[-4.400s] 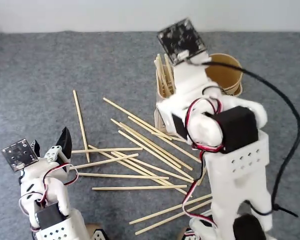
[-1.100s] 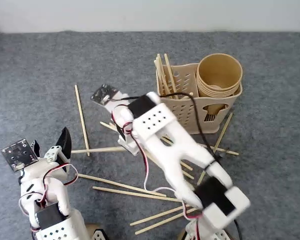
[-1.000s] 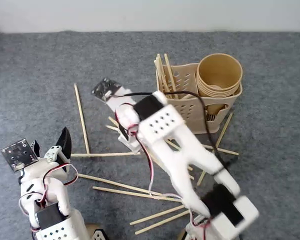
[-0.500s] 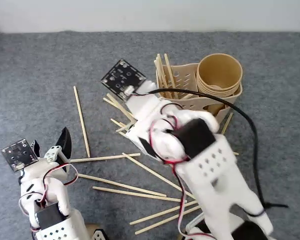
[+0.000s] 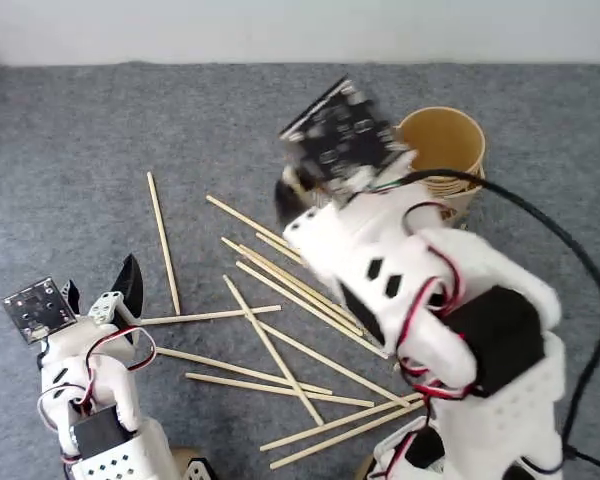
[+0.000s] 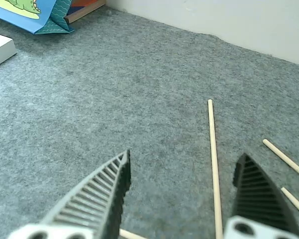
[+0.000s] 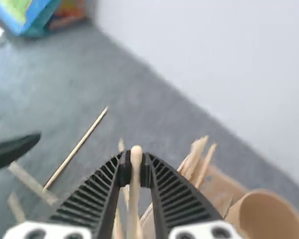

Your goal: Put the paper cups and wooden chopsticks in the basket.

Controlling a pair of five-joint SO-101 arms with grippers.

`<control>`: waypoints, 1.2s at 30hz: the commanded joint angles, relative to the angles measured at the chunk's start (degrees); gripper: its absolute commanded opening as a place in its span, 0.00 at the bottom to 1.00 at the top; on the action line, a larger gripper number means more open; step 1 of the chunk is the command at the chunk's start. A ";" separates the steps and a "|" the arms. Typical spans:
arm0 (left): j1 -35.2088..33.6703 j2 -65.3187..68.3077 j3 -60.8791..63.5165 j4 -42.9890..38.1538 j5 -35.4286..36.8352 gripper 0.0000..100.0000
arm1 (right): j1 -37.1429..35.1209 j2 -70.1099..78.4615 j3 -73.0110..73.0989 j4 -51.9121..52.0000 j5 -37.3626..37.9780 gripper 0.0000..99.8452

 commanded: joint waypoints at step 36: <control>0.00 -0.88 -0.66 0.18 -0.53 0.32 | 17.80 14.64 -2.81 -32.31 -8.97 0.07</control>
